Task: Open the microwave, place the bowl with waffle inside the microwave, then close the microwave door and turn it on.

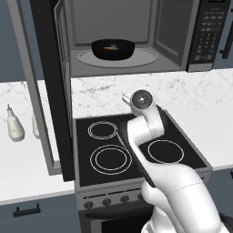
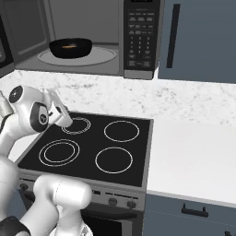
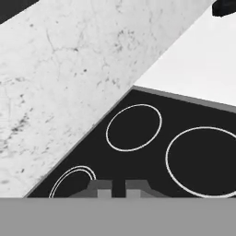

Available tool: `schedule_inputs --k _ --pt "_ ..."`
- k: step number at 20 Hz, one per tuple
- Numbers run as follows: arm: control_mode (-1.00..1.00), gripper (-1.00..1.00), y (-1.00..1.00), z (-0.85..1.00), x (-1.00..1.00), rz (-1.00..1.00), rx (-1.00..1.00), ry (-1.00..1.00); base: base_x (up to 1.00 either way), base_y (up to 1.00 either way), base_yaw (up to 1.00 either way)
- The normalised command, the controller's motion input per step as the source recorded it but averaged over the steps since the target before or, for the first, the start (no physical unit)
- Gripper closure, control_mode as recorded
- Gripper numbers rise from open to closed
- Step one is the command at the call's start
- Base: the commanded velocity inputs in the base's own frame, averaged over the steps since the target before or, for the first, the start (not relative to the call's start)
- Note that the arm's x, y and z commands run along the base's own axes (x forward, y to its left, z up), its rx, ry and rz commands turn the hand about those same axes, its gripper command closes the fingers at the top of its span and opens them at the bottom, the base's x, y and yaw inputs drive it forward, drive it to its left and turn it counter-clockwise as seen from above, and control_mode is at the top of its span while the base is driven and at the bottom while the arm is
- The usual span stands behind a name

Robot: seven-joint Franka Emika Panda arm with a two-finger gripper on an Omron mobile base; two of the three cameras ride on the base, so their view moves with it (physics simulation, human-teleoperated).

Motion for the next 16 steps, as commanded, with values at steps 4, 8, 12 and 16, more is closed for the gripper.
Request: schedule_inputs --k 4,8,12,16 --pt "-1.00 1.00 0.72 -0.28 0.18 0.00 0.00 -0.16 0.00 0.00 0.00" --pt "-1.00 1.00 0.74 -0.23 0.06 0.00 0.00 -0.12 0.00 0.00 0.00" --pt "-1.00 1.00 0.60 -0.21 0.01 0.00 0.00 -0.17 0.00 0.00 0.00" --pt "-1.00 1.00 0.61 -0.01 -0.01 0.00 0.00 -0.22 0.00 0.00 0.00"
